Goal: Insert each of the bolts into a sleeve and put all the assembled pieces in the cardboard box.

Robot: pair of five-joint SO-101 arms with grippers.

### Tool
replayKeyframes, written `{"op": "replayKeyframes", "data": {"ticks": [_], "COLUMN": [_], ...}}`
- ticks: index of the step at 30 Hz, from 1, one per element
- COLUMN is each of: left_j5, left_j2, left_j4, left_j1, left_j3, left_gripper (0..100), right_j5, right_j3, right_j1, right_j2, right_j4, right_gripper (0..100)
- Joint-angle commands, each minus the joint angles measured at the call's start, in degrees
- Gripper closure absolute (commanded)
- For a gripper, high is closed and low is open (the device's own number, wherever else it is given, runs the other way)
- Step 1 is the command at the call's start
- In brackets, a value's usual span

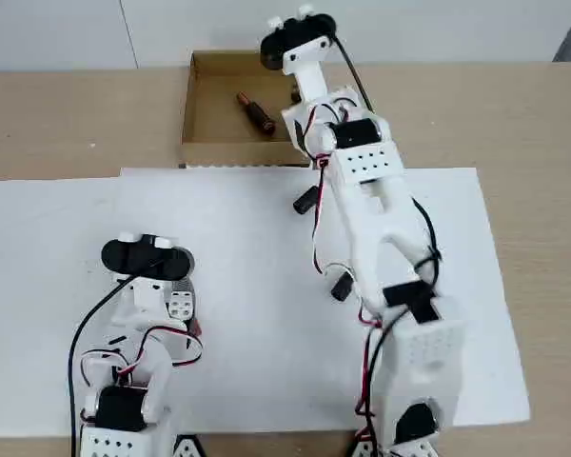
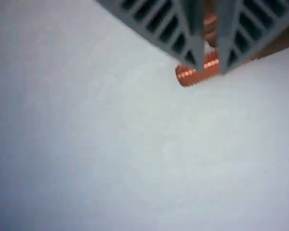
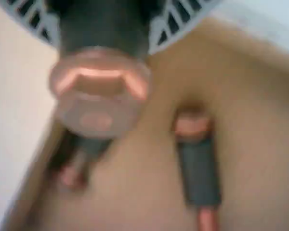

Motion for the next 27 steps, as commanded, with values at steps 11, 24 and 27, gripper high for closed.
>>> {"op": "replayKeyframes", "data": {"ticks": [11,24,27], "left_j5": [0.1,0.1,0.1], "left_j2": [-0.6,-0.6,-0.6], "left_j4": [0.0,0.0,0.0], "left_j1": [-0.2,-0.3,-0.3], "left_j3": [-0.3,-0.3,-0.3], "left_gripper": [99,99,99], "right_j5": [15.8,18.0,18.0], "right_j3": [-9.1,-9.1,-9.2], "right_j1": [-6.2,-7.6,-7.7], "right_j2": [10.1,12.7,12.4], "right_j4": [-13.7,-10.1,-9.9], "right_gripper": [99.5,86.2,86.2]}}
